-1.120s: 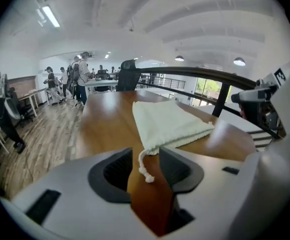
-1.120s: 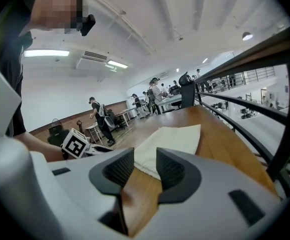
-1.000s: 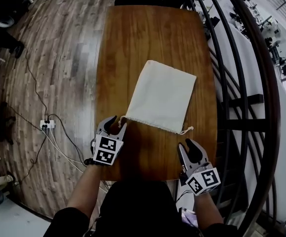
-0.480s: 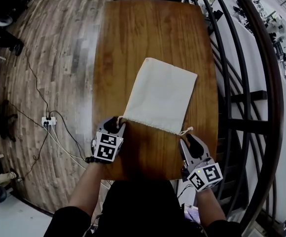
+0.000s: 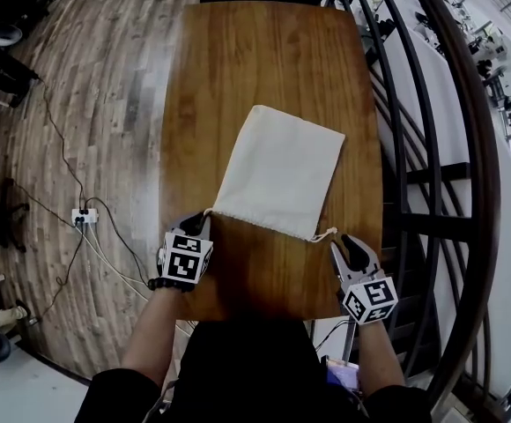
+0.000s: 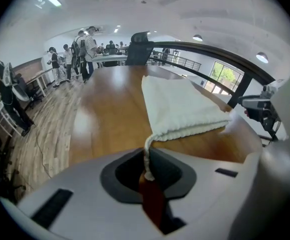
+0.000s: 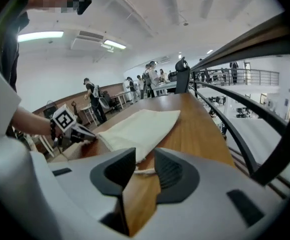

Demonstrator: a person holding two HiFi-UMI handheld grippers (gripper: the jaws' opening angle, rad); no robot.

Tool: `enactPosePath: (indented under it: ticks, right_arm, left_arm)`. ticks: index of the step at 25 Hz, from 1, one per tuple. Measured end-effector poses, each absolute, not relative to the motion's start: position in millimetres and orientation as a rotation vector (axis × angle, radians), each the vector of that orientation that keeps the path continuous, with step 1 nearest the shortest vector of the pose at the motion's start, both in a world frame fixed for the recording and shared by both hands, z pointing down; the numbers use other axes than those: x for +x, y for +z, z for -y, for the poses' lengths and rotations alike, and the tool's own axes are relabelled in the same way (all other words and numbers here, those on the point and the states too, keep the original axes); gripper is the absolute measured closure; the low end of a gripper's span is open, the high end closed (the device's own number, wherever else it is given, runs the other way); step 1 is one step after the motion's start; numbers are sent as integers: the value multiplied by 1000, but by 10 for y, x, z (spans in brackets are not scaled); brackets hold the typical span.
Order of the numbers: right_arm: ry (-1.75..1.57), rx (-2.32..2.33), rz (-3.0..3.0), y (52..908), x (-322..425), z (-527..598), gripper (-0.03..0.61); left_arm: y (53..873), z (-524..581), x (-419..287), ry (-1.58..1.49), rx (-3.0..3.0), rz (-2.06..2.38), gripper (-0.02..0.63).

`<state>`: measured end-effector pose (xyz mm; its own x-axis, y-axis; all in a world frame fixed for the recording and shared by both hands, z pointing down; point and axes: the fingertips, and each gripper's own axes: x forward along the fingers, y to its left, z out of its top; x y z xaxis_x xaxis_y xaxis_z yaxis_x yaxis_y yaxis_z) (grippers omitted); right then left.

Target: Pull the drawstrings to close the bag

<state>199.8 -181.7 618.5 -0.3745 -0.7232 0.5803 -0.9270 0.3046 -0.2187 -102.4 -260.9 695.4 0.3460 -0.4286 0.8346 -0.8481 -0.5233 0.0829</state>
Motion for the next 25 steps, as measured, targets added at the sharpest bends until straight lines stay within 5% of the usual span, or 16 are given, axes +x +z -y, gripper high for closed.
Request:
enactPosePath:
  ticks: [18, 21, 25]
  right_arm:
    - [566, 922, 2054, 6896, 1951, 1959, 324]
    - [528, 922, 2059, 6883, 1889, 1925, 349]
    - [493, 902, 2053, 6900, 1740, 1799, 497]
  left_arm:
    - [6874, 2430, -978, 1135, 2116, 1066, 572]
    - [6889, 2426, -972, 1149, 2128, 1063, 572]
    - [6919, 2407, -947, 1151, 2124, 1047, 572]
